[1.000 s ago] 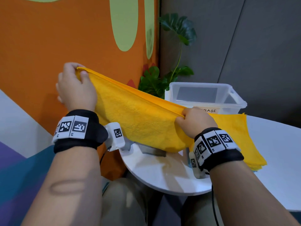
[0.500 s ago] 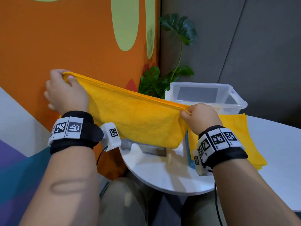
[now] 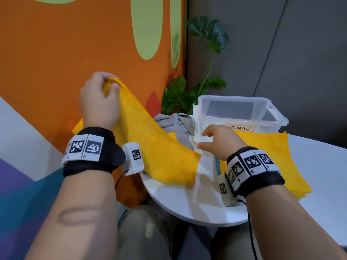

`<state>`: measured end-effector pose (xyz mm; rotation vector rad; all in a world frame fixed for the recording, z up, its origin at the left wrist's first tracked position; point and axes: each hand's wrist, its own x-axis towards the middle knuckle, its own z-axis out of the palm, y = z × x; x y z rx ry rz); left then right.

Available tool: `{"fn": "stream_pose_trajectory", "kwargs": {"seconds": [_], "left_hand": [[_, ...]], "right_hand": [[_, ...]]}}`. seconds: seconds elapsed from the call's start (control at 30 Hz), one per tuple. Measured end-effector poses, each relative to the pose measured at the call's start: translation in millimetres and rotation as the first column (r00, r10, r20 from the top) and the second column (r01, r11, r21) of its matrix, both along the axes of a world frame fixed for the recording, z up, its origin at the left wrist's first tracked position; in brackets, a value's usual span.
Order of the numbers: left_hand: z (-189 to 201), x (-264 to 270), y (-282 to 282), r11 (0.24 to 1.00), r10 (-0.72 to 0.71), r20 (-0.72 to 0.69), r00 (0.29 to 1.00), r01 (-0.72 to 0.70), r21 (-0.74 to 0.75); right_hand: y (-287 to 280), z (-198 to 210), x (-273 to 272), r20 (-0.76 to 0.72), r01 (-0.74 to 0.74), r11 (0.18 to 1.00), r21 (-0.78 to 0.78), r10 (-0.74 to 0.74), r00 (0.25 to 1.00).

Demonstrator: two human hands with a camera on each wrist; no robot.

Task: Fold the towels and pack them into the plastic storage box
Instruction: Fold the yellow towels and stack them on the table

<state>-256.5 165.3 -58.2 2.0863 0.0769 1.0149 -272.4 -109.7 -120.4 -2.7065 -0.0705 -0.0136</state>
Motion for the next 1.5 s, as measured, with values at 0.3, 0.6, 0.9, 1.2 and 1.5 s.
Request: {"fn": "stream_pose_trajectory", "kwargs": {"seconds": [0.3, 0.6, 0.9, 1.2, 1.5], "left_hand": [[5, -12, -53, 0.865, -0.393, -0.12, 0.912, 0.411, 0.288], [8, -19, -75, 0.84, -0.444, -0.112, 0.889, 0.457, 0.291], [8, -20, -81, 0.824, -0.474, -0.071, 0.878, 0.471, 0.315], [12, -23, -80, 0.801, -0.531, -0.017, 0.847, 0.509, 0.314], [24, -20, -64, 0.891, -0.399, 0.119, 0.909, 0.353, 0.287]], "right_hand": [[35, 36, -13, 0.376, -0.286, 0.911, 0.297, 0.164, 0.912], [42, 38, -17, 0.503, -0.297, 0.828, 0.475, 0.021, 0.864], [41, 35, -18, 0.486, -0.285, 0.816, 0.503, 0.005, 0.874], [41, 34, -19, 0.392, -0.362, 0.807, 0.467, 0.179, 0.903], [35, 28, -15, 0.149, -0.334, 0.922, 0.199, 0.308, 0.94]]}}
